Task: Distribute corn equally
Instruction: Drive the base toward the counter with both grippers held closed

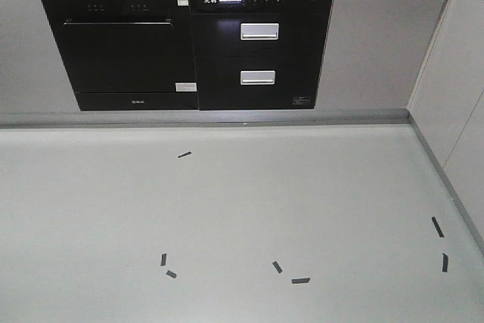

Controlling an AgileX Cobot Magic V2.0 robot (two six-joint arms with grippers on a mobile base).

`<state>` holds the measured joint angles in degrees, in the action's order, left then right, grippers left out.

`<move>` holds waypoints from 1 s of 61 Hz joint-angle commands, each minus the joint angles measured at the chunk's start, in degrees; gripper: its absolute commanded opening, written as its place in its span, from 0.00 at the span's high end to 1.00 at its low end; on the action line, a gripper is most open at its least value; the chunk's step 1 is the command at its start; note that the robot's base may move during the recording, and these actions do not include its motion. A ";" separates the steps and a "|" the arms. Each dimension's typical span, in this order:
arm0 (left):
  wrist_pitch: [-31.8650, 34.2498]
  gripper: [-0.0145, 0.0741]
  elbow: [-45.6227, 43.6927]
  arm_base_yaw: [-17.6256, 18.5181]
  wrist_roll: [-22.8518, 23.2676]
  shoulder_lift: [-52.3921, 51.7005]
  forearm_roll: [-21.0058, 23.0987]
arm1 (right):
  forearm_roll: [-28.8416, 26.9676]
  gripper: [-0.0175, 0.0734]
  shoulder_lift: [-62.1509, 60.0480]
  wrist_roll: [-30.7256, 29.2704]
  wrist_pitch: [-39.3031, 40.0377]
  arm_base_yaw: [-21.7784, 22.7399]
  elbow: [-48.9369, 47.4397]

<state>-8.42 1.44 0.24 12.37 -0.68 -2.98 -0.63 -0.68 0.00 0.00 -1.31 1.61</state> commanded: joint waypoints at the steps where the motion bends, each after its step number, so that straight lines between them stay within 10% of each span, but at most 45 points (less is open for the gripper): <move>1: 4.63 0.84 -1.36 -0.05 0.56 -0.23 -0.03 | 0.63 0.81 -0.31 -0.30 4.27 0.23 1.06; 61: 4.63 0.84 -1.36 -0.05 0.56 -0.23 -0.03 | 0.63 0.81 -0.31 -0.30 4.27 0.23 1.06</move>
<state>-8.42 1.44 0.24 12.37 -0.68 -2.98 -0.63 -0.68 0.00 0.00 -1.31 1.61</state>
